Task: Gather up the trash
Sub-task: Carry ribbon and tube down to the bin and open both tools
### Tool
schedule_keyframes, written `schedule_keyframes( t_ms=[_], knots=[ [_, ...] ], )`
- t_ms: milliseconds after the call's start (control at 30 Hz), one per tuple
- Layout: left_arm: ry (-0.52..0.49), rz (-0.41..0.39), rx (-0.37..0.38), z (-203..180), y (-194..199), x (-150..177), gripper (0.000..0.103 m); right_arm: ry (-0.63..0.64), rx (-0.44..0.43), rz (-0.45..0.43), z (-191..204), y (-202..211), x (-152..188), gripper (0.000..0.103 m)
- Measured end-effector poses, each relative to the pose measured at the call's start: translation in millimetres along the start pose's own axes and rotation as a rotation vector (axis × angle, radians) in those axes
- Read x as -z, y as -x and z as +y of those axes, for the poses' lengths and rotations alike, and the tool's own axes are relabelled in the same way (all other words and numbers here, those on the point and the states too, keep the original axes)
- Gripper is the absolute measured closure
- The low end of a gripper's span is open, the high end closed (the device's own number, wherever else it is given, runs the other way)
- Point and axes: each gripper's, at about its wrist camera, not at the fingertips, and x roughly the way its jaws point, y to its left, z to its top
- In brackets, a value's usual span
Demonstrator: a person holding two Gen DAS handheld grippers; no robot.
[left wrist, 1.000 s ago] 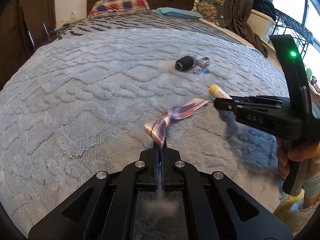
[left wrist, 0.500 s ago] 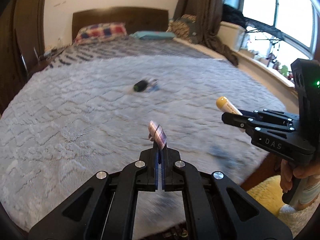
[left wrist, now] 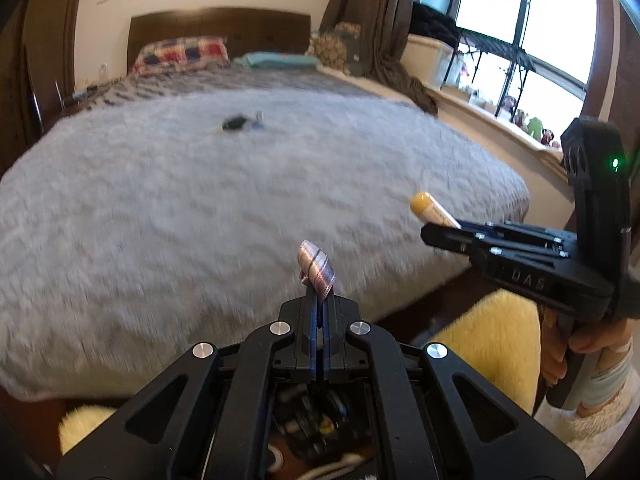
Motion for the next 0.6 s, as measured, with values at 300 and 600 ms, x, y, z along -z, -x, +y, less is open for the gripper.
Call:
schedule_keyframes(
  t_ms=[300,600],
  knots=[
    [0.055,0.224,0.035,3,-49,68,0.103,-0.018,-0.024,0.197,5,-38,56,0.082],
    [0.126,0.422,0.063,18,-111,106,0.103,-0.065,-0.034,0.391,-6,-94,97,0.082]
  ],
)
